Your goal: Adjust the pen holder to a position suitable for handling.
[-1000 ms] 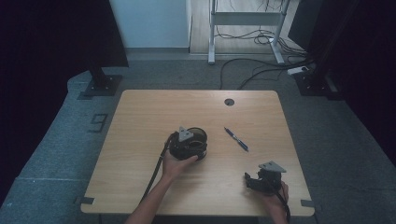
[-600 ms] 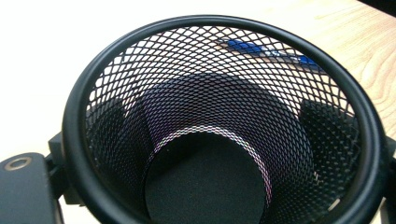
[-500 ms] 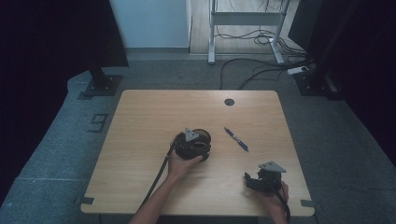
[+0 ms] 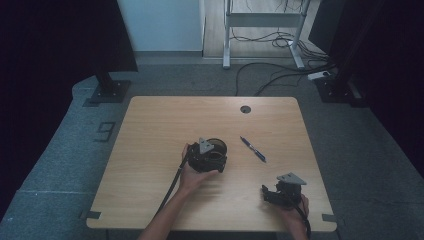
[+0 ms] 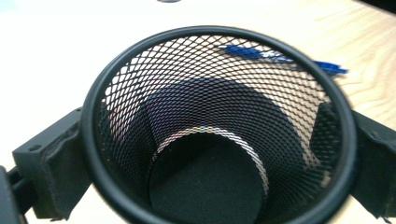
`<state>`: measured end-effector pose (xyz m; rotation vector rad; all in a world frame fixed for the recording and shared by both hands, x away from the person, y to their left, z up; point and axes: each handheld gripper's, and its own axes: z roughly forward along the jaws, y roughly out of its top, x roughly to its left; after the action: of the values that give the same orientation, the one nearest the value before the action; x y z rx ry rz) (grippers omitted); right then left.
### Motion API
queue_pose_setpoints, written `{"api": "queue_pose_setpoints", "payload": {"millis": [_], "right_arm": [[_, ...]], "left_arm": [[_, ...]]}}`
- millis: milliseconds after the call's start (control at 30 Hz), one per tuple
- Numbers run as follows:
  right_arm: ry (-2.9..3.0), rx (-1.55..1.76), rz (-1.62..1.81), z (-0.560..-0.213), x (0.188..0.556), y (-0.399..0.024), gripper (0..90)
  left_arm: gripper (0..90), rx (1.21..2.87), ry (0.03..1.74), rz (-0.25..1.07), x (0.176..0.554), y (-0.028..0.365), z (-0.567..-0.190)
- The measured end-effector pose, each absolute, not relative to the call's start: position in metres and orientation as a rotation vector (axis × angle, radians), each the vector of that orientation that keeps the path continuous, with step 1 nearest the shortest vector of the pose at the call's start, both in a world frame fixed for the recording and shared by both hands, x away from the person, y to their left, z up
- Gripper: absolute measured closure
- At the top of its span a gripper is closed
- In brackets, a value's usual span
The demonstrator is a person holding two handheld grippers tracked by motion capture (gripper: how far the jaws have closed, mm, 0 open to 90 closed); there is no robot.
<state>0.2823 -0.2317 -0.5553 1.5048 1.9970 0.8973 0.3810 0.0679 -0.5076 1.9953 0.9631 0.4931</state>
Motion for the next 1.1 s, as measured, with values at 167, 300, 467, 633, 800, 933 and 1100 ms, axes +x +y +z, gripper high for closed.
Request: {"api": "queue_pose_setpoints", "payload": {"millis": [167,300,467,633,800,933,1100], "right_arm": [[1.996,1.505,0.897,-0.555,0.282,-0.232,14.1],[1.997,1.505,0.897,-0.555,0.282,-0.232,14.1],[1.997,1.505,0.897,-0.555,0.282,-0.232,14.1],[1.997,1.505,0.897,-0.555,0.282,-0.232,14.2],[1.996,1.505,0.897,-0.555,0.282,-0.232,14.2],[1.996,1.505,0.897,-0.555,0.282,-0.232,14.2],[1.996,1.506,0.897,-0.555,0.282,-0.232,14.1]], "left_arm": [[0.0,1.996,0.95,0.486,0.373,0.077,-0.505],[0.0,1.98,0.938,0.476,0.365,0.087,-0.503],[0.0,1.978,0.906,0.46,0.353,0.098,-0.5],[0.4,1.968,0.909,0.451,0.342,0.111,-0.501],[2.8,1.963,0.916,0.447,0.332,0.124,-0.502],[4.3,1.948,0.931,0.436,0.327,0.135,-0.503],[5.7,1.949,0.959,0.426,0.317,0.155,-0.508]]}}
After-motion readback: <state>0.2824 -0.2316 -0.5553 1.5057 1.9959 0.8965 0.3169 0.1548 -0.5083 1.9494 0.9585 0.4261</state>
